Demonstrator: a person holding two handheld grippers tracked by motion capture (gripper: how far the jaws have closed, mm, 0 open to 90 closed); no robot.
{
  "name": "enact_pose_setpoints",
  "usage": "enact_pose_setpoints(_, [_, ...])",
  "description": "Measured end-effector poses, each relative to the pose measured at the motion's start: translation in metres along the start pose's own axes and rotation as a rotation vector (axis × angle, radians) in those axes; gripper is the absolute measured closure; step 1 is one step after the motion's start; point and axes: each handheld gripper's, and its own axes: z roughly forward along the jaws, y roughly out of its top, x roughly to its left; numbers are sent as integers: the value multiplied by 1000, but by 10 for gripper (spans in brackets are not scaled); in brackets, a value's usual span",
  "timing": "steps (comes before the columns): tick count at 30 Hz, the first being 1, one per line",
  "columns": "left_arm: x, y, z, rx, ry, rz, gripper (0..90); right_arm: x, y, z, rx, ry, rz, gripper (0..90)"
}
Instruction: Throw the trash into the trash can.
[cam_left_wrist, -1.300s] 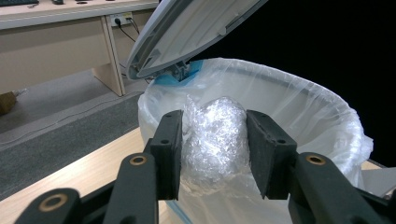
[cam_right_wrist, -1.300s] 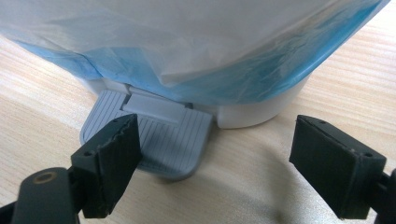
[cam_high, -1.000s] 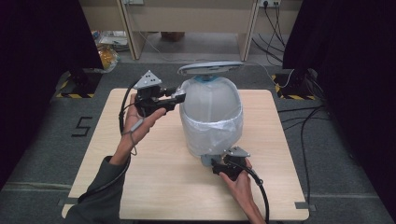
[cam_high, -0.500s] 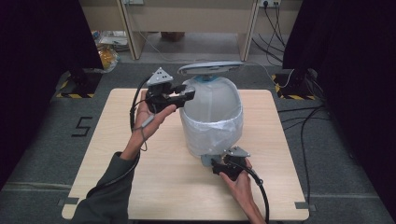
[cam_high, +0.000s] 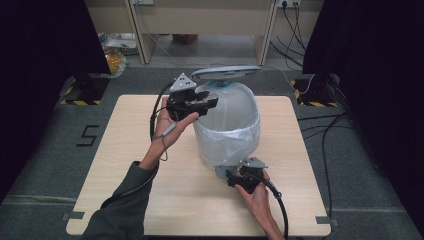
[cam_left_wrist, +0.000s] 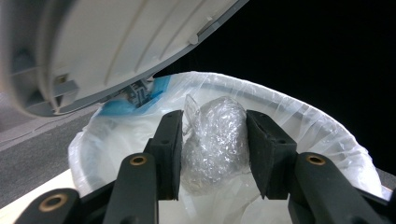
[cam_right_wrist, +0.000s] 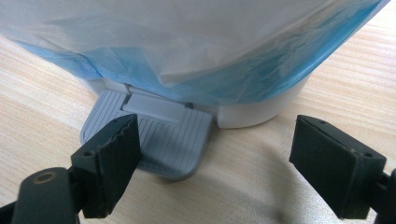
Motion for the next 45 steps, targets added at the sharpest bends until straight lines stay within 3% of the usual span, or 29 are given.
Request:
enact_pose_setpoints(8, [0, -4, 8, -1, 5, -1, 565, -1, 0, 0, 3, 3, 2, 163])
enact_pose_setpoints(11, [2, -6, 10, -9, 2, -20, 479, -1, 0, 0, 3, 3, 2, 163])
enact_pose_setpoints(24, [2, -7, 3, -17, -12, -39, 405, -2, 0, 1, 3, 10, 2, 163])
enact_pose_setpoints(30, [1, -10, -2, -4, -2, -23, 346, -2, 0, 1, 3, 11, 3, 162])
enact_pose_setpoints(41, [9, -21, -25, -17, 8, -72, 184, -2, 0, 1, 2, 11, 0, 163])
enact_pose_setpoints(45, [10, -25, -30, -12, 17, -70, 162, -1, 0, 0, 3, 9, 3, 163])
